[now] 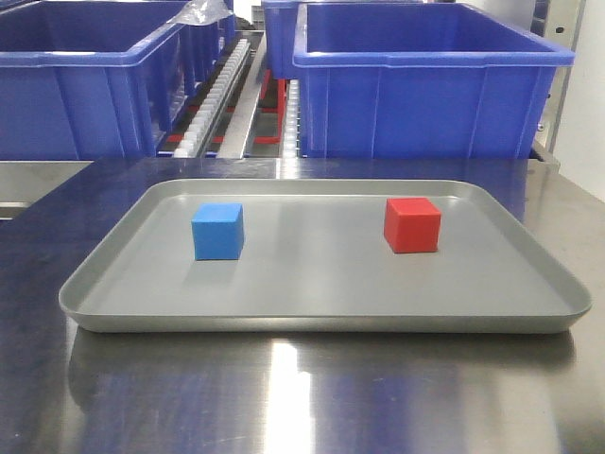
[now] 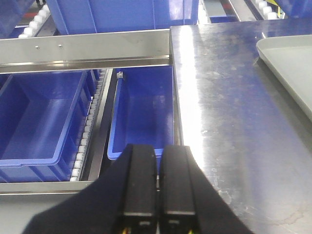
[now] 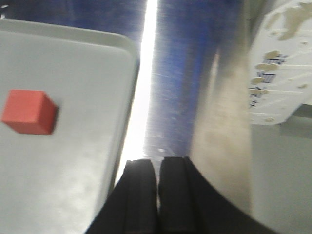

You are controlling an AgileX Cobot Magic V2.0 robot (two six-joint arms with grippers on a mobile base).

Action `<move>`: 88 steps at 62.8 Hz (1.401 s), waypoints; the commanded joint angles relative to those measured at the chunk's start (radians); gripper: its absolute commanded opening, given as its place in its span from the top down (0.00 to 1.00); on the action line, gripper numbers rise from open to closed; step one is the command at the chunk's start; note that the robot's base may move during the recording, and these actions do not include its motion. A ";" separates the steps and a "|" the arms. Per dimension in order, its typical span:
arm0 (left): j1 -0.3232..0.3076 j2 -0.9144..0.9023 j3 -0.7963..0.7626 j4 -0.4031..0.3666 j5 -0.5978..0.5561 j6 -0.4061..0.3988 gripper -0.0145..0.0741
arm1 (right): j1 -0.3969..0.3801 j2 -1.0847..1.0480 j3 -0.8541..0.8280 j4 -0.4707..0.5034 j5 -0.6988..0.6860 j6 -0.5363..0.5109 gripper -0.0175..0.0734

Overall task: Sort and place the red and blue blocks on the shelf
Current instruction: 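Move the right gripper down over the red cube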

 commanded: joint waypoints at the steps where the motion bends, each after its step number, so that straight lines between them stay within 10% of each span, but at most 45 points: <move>1: -0.001 -0.017 0.034 -0.008 -0.075 -0.001 0.69 | 0.031 0.008 -0.050 0.000 -0.053 -0.005 0.45; 9: -0.001 -0.017 0.034 -0.008 -0.075 -0.001 0.69 | 0.079 0.030 -0.062 0.000 -0.048 -0.005 0.29; 88: -0.001 -0.017 0.034 -0.008 -0.075 -0.001 0.69 | 0.319 0.355 -0.331 0.022 0.038 -0.005 0.24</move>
